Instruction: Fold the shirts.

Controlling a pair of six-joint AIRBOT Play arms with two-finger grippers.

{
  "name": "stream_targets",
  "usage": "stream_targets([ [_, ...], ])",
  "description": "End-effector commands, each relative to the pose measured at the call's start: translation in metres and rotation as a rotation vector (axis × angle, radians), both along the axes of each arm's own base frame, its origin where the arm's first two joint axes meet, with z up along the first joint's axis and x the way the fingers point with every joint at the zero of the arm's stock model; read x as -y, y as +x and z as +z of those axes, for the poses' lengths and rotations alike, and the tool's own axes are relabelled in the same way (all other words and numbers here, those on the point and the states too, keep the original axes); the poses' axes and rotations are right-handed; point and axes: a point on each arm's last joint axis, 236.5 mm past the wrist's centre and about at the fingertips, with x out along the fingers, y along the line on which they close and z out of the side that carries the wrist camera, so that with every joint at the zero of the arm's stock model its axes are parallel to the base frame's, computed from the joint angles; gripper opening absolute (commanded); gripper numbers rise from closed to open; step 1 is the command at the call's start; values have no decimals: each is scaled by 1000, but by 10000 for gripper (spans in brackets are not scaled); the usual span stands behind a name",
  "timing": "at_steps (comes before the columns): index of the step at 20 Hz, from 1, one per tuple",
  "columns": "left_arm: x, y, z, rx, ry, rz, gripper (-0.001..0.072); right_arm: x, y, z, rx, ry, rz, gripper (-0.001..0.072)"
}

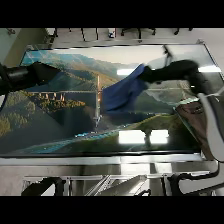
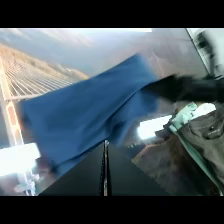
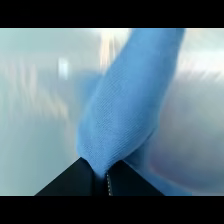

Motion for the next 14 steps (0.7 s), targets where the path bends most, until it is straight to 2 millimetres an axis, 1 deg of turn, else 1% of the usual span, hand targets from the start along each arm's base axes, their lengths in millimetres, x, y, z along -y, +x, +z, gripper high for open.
stream_targets([
  [1,19,4,-17,-46,3,-49,14,116,-12,99,165,-26,-217,13],
  [2,26,5,-24,-61,4,-65,14,150,-25,112,172,-38,-271,13],
  [3,32,6,-29,-76,5,-81,14,180,-39,120,168,-53,-316,13],
  [4,39,7,-36,-92,7,-97,14,211,-54,123,152,-76,-373,13],
  [5,45,8,-42,-106,9,-113,14,245,-70,121,115,-106,-451,13],
  [6,52,8,-48,-122,11,-127,14,278,-89,114,65,-142,-527,13],
  [7,58,9,-55,-138,14,-143,14,307,-111,105,3,-178,-593,13],
  [8,64,9,-61,-151,16,-157,14,329,-131,96,-58,-201,-645,13],
  [9,71,8,-66,-164,19,-172,14,348,-153,87,-126,-222,-690,13],
  [11,81,7,-76,-186,24,-195,14,370,-194,69,-262,-256,-768,13],
  [13,90,8,-85,-203,28,-214,14,382,-233,54,-378,-332,-819,13],
  [14,95,8,-89,-214,28,-222,14,383,-248,48,-423,-368,-832,13],
])
